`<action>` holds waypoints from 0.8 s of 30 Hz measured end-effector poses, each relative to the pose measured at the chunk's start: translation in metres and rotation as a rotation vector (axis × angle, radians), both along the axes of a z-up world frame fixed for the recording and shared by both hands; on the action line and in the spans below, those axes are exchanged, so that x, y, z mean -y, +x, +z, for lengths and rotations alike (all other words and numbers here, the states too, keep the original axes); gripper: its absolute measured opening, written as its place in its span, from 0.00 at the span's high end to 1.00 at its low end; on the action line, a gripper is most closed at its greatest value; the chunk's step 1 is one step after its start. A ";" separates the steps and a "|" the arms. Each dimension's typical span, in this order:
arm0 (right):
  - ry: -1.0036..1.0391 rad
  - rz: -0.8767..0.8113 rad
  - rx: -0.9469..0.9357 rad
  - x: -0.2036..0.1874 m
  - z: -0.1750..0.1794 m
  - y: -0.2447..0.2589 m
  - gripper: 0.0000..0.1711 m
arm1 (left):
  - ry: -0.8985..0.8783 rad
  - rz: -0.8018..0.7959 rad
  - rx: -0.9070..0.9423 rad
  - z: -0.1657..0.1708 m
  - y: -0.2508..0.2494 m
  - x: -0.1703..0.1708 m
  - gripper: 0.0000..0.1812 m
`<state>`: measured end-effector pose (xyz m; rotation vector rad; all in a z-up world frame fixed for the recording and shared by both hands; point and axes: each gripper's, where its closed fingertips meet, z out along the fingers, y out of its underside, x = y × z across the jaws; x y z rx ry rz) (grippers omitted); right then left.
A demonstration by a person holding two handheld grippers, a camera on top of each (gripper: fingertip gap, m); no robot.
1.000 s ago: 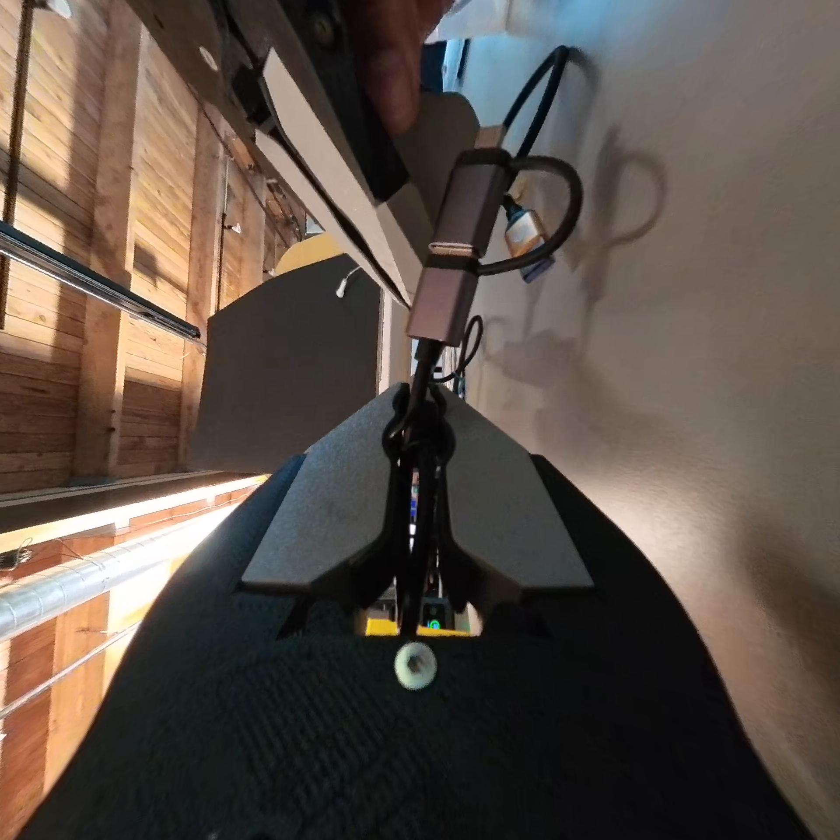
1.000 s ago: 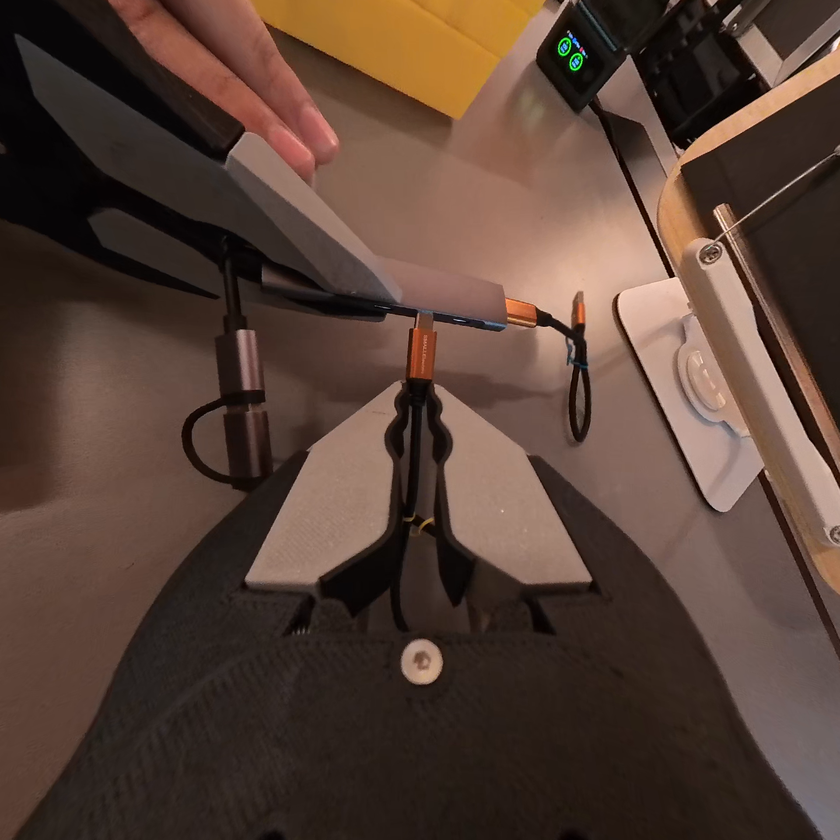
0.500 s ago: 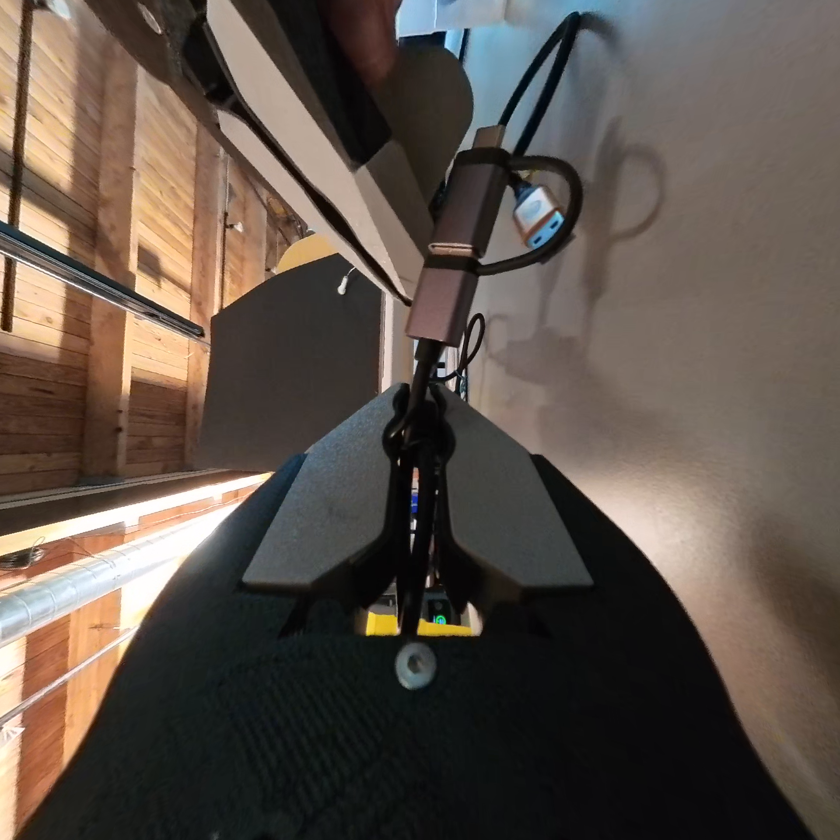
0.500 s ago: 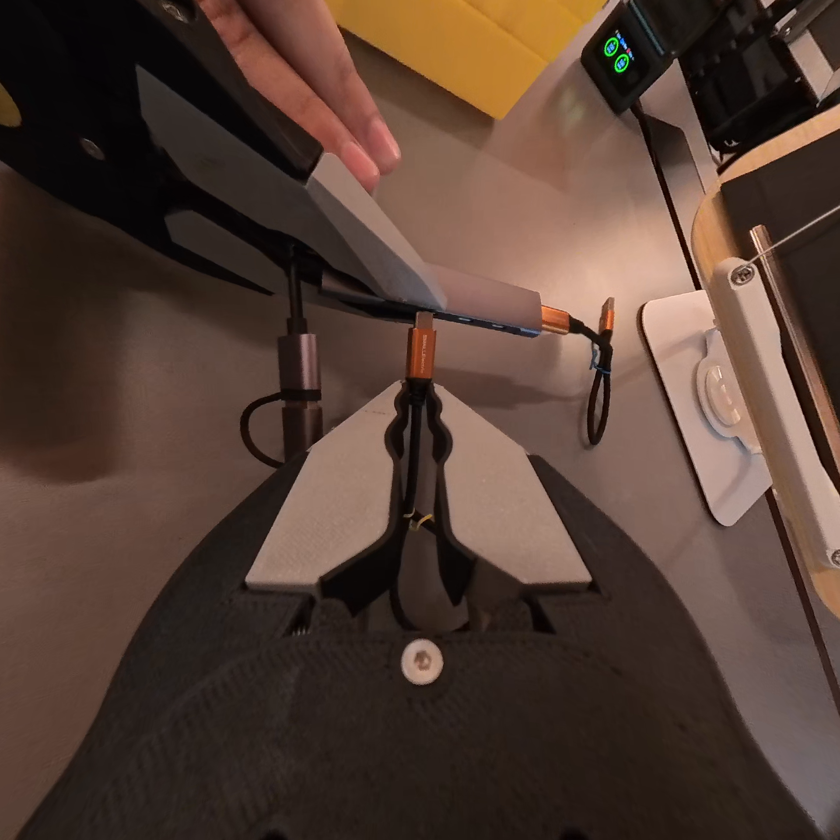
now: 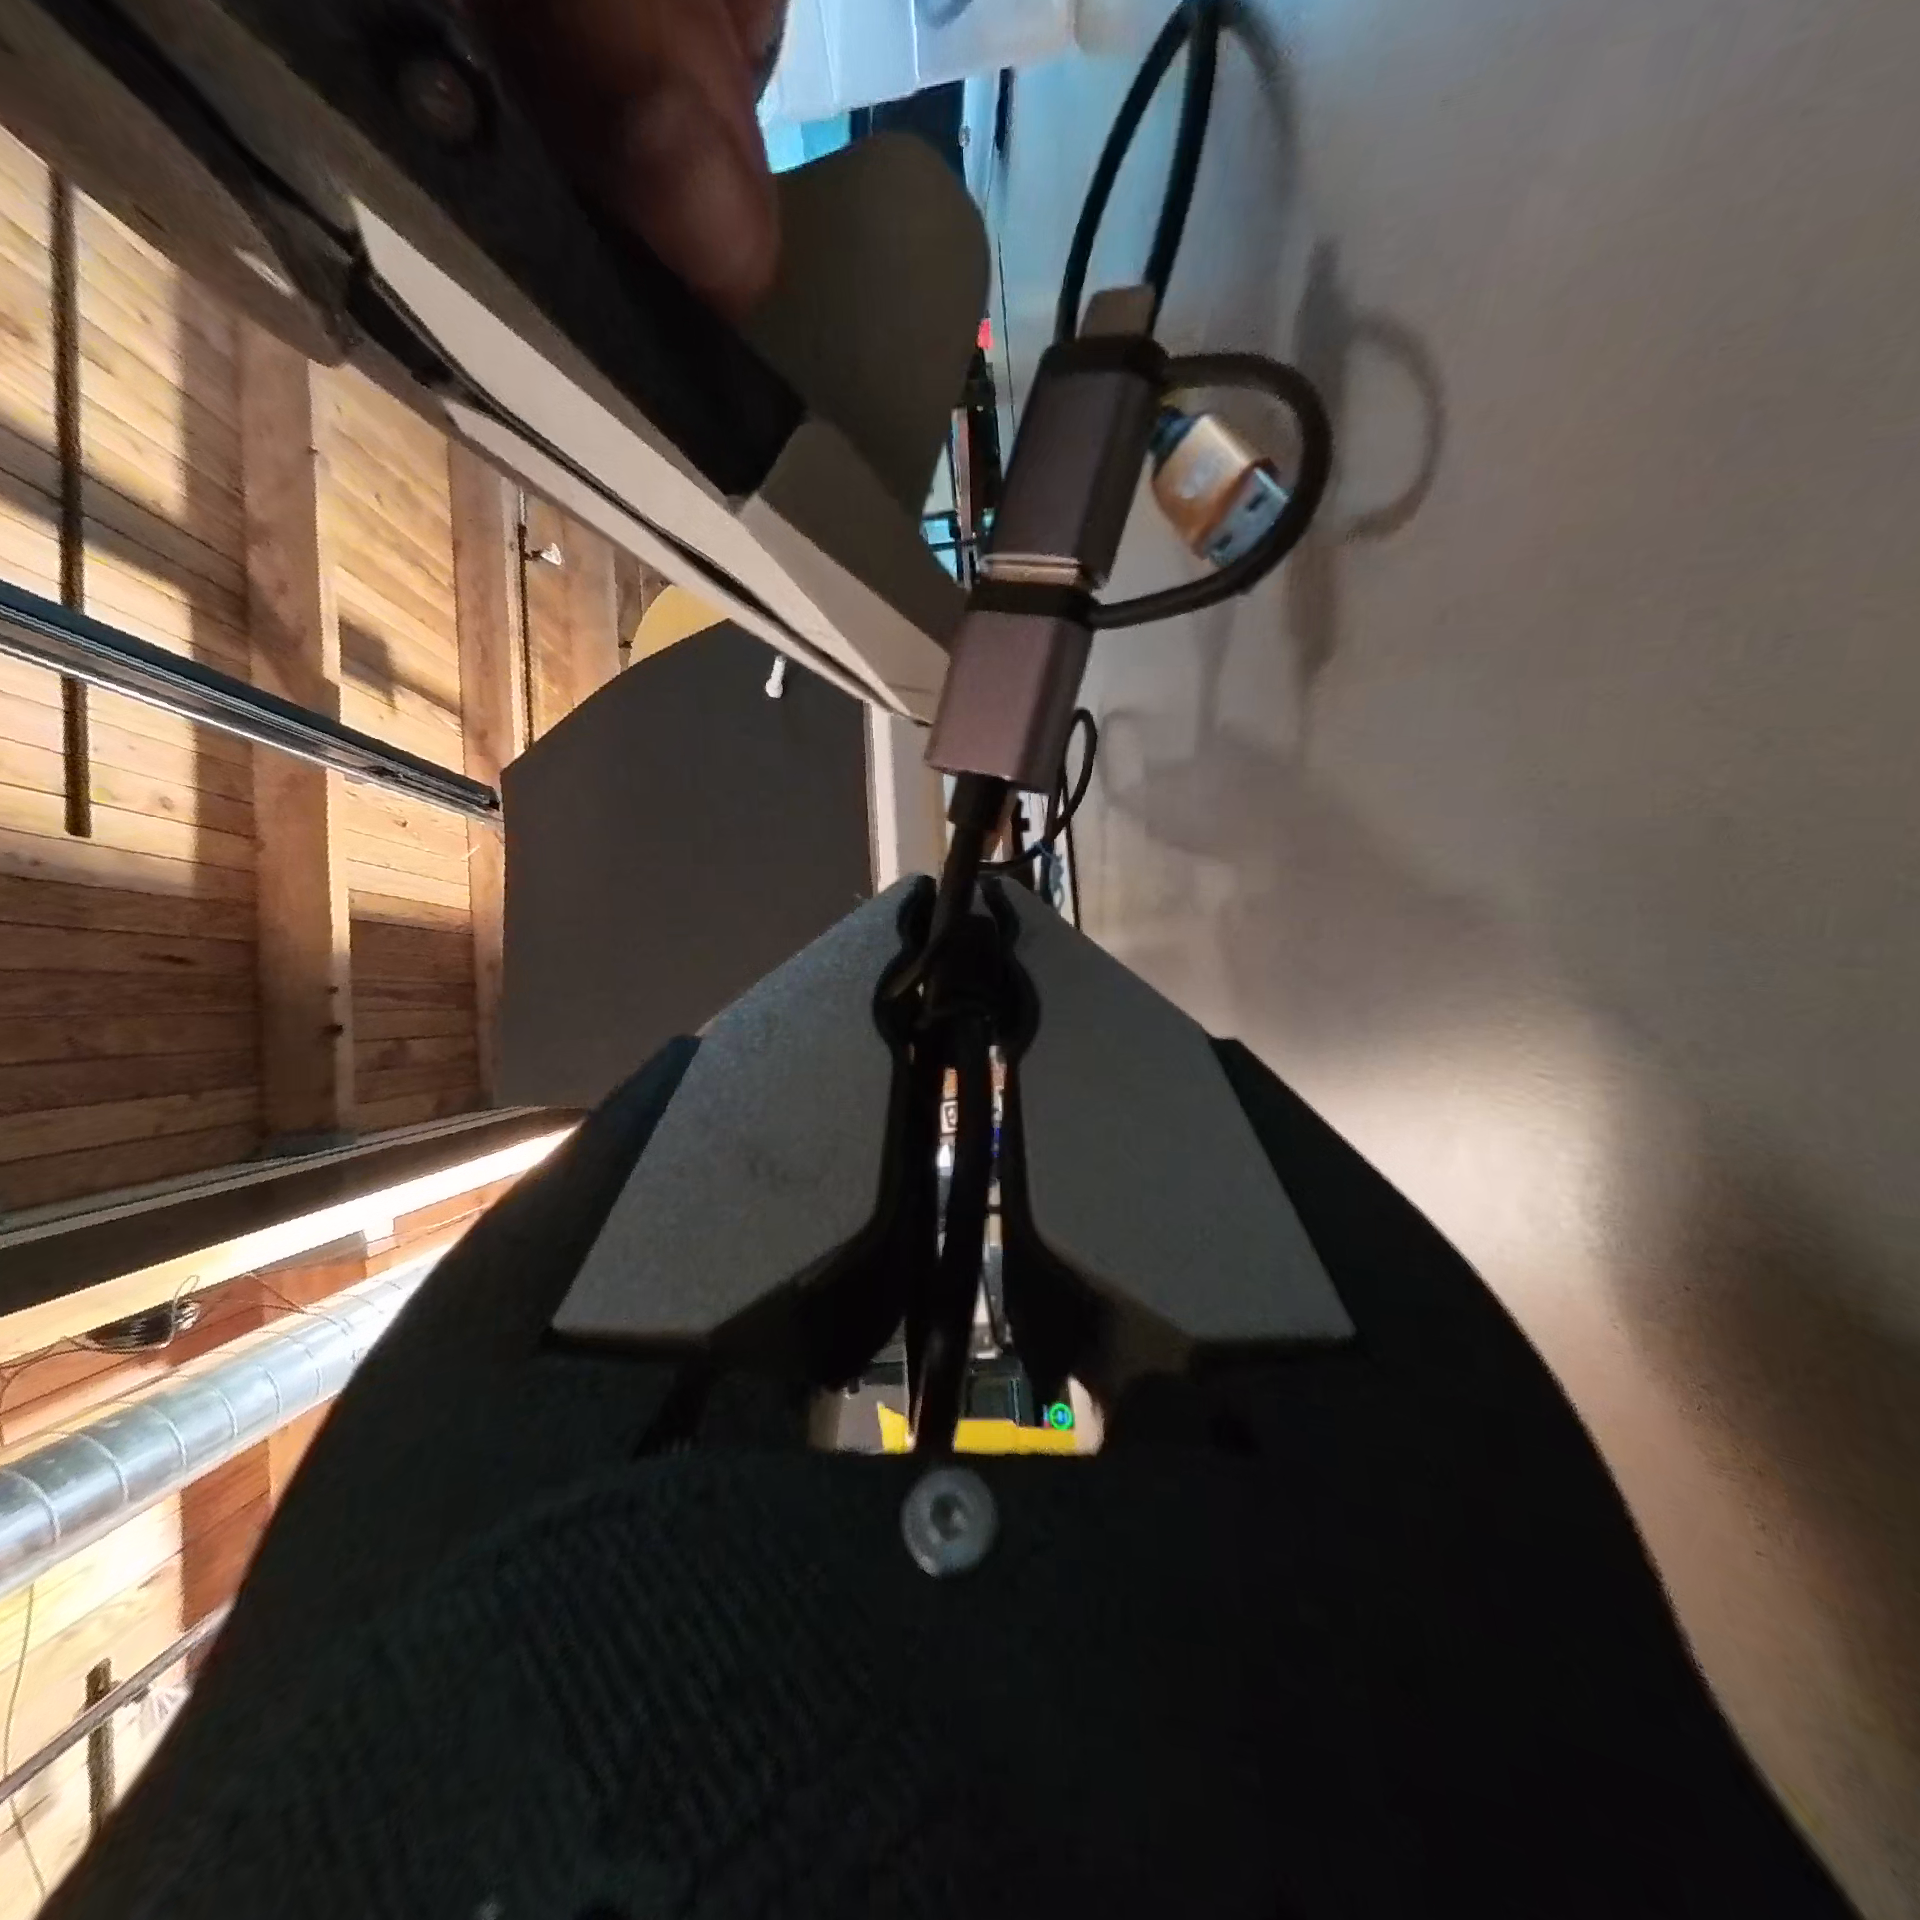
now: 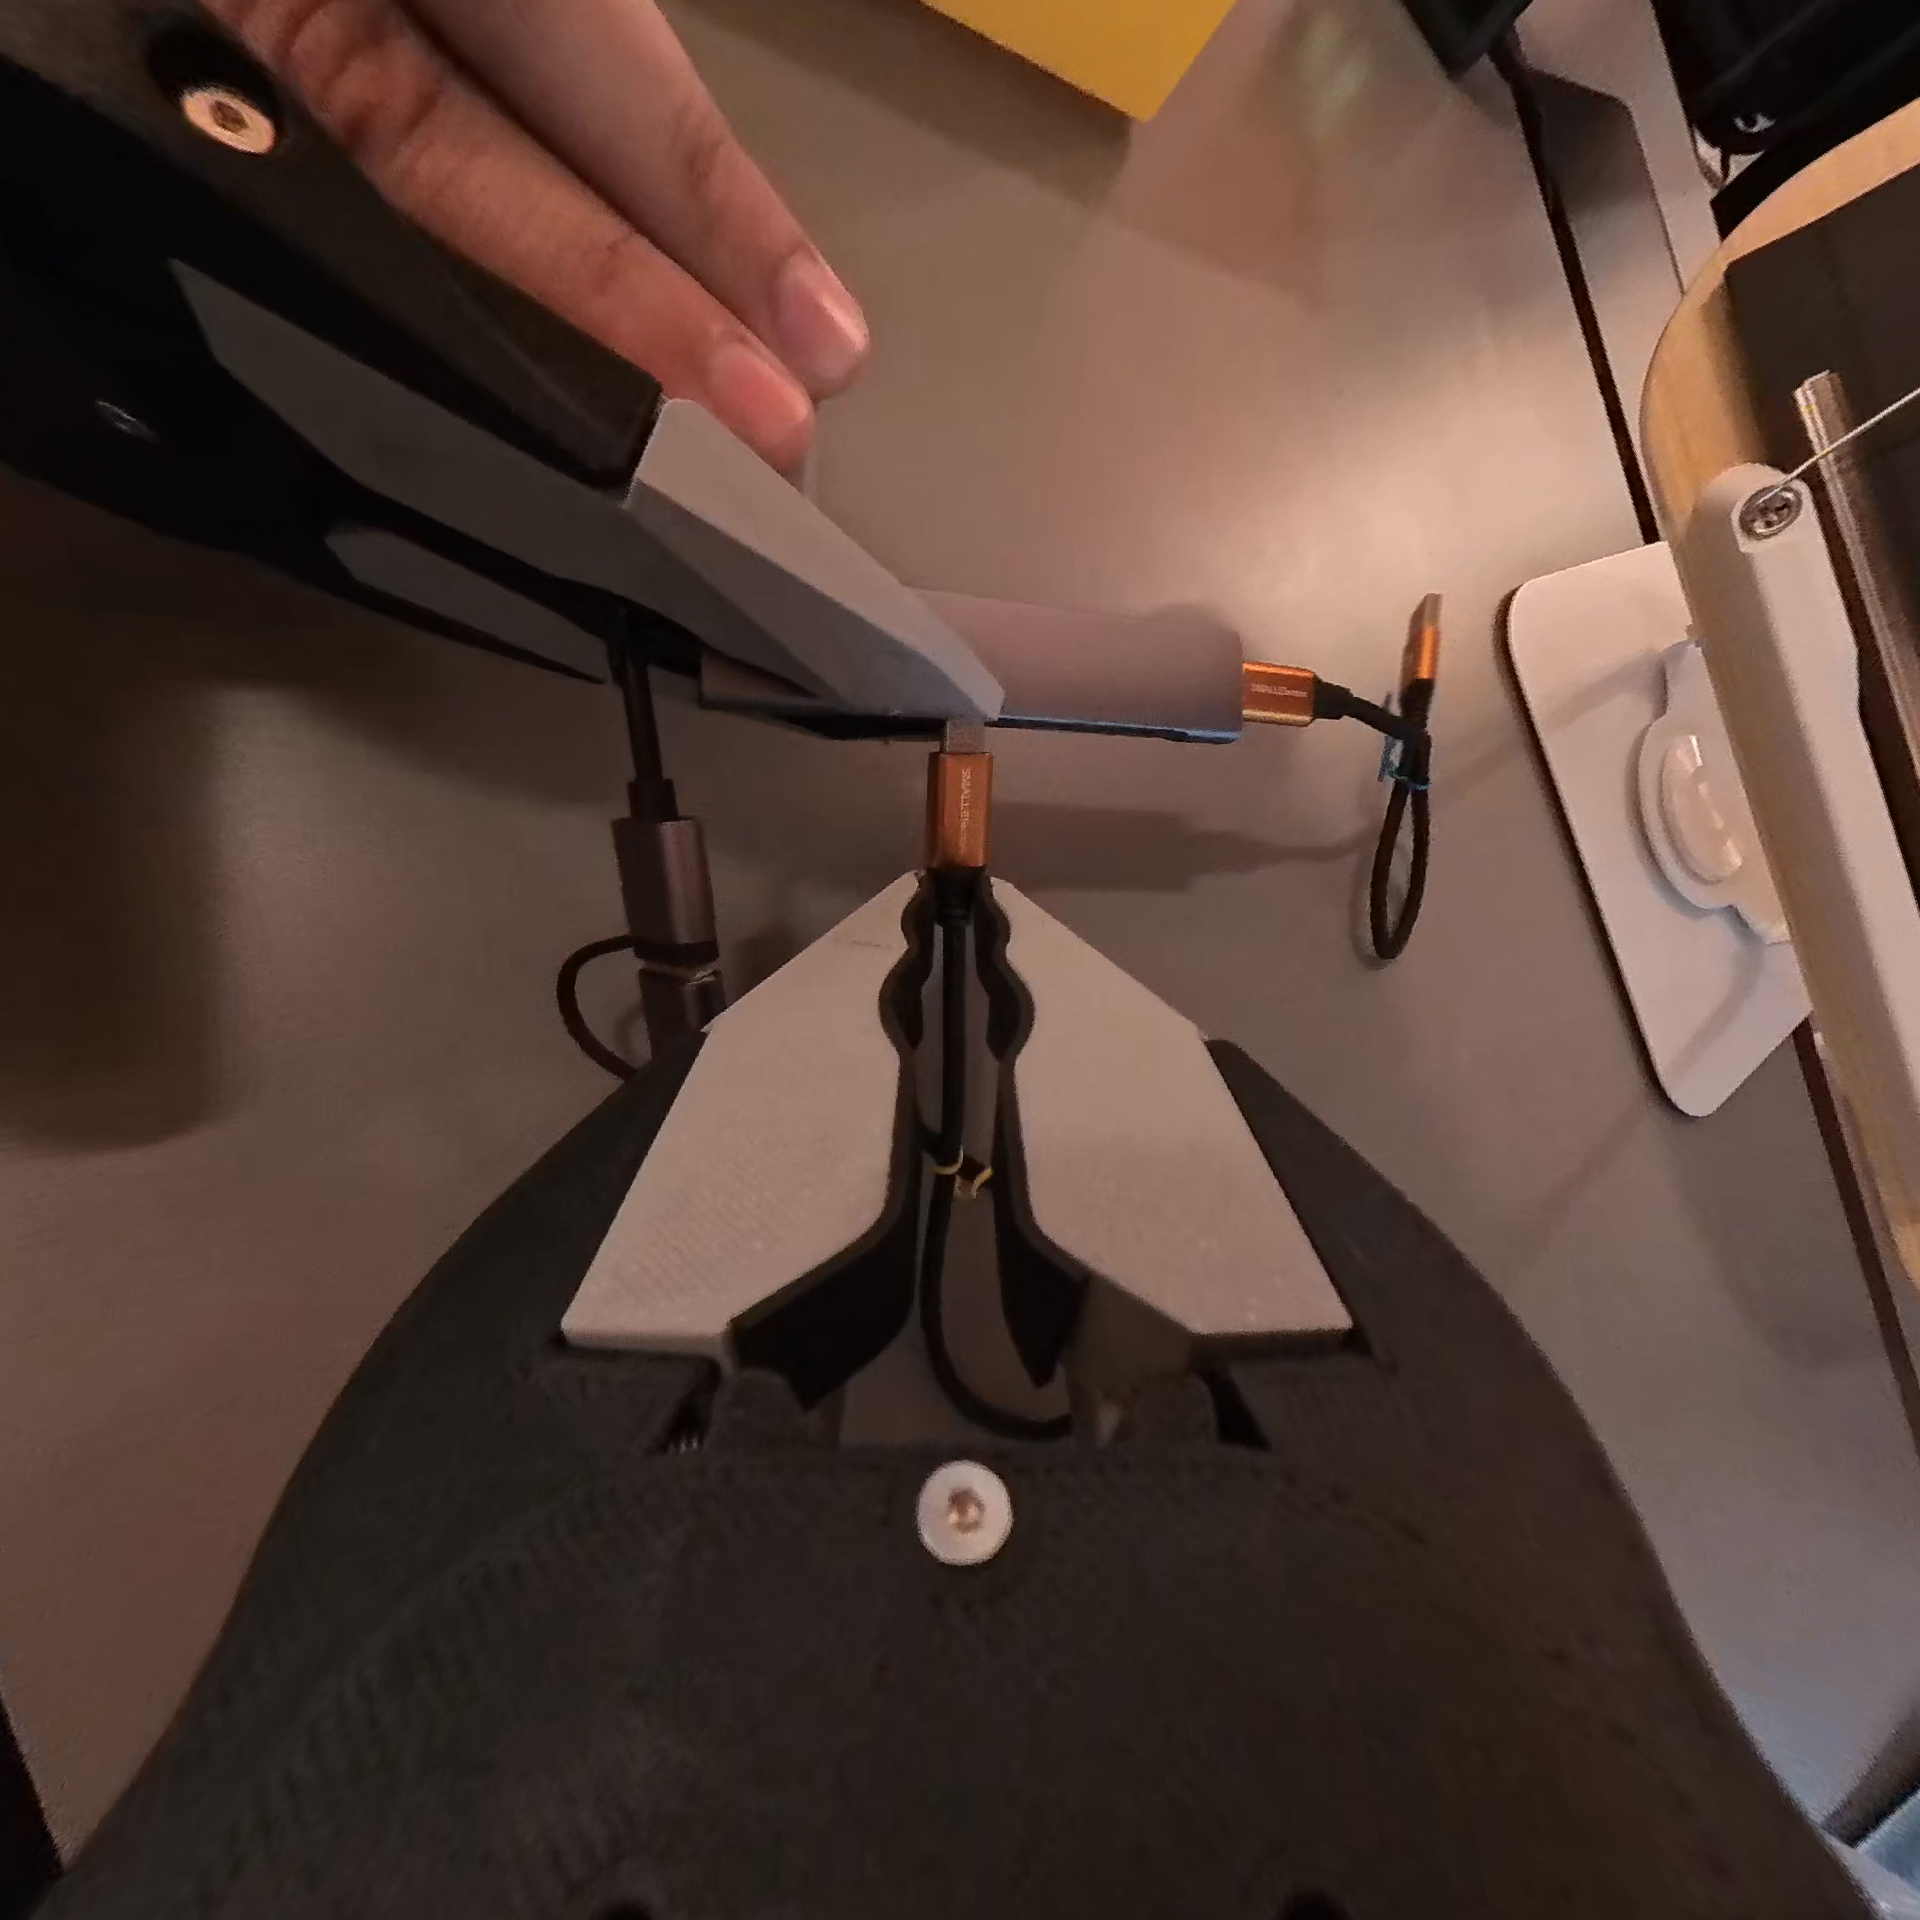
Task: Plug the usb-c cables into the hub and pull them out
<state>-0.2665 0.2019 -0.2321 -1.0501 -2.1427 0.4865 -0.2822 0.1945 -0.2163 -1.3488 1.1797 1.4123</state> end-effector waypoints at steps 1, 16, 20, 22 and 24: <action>-0.001 0.002 -0.005 0.001 0.001 0.000 0.98 | 0.002 0.002 0.000 0.000 0.000 0.000 0.96; -0.200 0.093 -0.058 0.006 0.012 0.002 0.97 | -0.019 -0.033 0.109 0.000 0.008 0.002 0.96; -0.221 0.130 -0.044 0.004 0.008 0.005 0.97 | -0.045 -0.071 0.105 -0.006 0.016 0.002 0.96; -0.220 0.162 -0.044 0.005 0.006 0.006 0.98 | -0.059 -0.083 0.120 -0.008 0.017 0.002 0.96; -0.254 0.200 -0.054 0.008 0.009 0.008 0.98 | -0.051 -0.101 0.157 -0.006 0.019 0.004 0.96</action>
